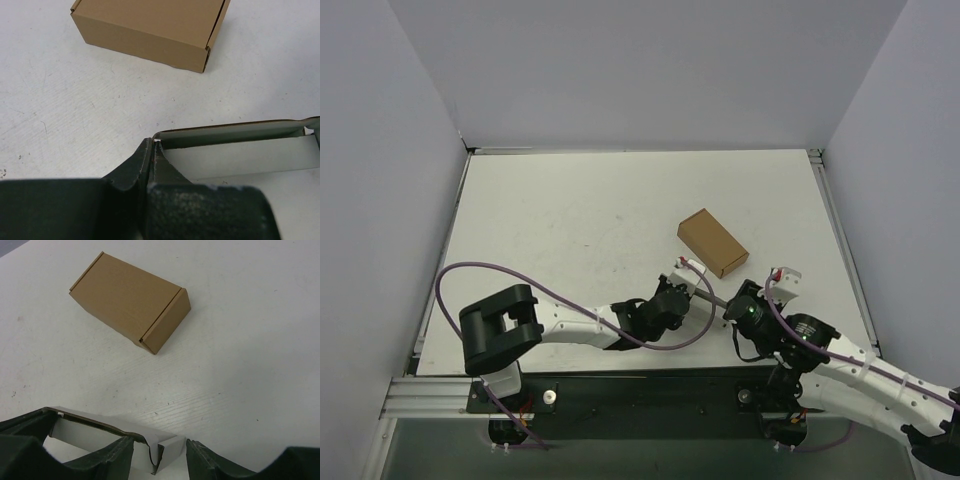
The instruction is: Fold the paper box
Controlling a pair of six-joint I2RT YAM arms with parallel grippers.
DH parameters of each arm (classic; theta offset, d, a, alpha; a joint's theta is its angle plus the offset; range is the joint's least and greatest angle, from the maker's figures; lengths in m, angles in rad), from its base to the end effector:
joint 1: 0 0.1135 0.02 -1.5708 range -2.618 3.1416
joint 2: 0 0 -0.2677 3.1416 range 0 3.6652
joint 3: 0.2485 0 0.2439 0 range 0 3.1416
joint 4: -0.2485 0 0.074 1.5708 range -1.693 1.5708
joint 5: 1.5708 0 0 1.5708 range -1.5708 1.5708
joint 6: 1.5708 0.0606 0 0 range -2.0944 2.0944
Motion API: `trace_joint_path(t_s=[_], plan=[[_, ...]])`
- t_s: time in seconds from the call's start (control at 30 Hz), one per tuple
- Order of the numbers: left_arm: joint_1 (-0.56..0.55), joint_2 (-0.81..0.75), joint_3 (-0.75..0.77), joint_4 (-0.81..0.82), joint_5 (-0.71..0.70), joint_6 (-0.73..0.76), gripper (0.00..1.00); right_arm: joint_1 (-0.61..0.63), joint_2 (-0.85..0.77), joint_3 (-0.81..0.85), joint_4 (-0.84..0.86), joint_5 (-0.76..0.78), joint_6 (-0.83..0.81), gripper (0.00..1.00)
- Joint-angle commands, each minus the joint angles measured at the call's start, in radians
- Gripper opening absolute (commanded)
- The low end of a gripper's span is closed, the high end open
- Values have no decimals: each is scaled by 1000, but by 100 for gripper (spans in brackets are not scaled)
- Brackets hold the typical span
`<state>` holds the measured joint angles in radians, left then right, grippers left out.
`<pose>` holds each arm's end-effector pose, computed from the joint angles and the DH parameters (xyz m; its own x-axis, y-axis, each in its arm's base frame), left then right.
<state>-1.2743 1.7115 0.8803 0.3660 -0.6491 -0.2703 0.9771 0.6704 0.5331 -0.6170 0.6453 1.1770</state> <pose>0.1433 -0.3436 0.1895 -0.2876 0.2133 -0.9337 0.5471 0.8368 0.0227 0.1096 0.0972 0.2231 -0.5321 0.5304 -0.6599 0.1938 0.8350 0.5150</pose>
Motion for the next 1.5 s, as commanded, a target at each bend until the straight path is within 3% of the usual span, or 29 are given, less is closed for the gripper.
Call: trace_joint_path(t_s=[0.0,0.5,0.83,1.47], plan=[[-16,77,-9,-298,78,8,0,11,-63,42,-124,-30,-72,46],[-17,69,-15,-294,75,8,0,9,63,87,-50,-114,-181,30],[-17,60,-14,-297,72,9,0,2,101,82,-36,-84,-149,17],[-36,62,-7,-295,49,6,0,-12,130,42,-36,-59,-129,0]])
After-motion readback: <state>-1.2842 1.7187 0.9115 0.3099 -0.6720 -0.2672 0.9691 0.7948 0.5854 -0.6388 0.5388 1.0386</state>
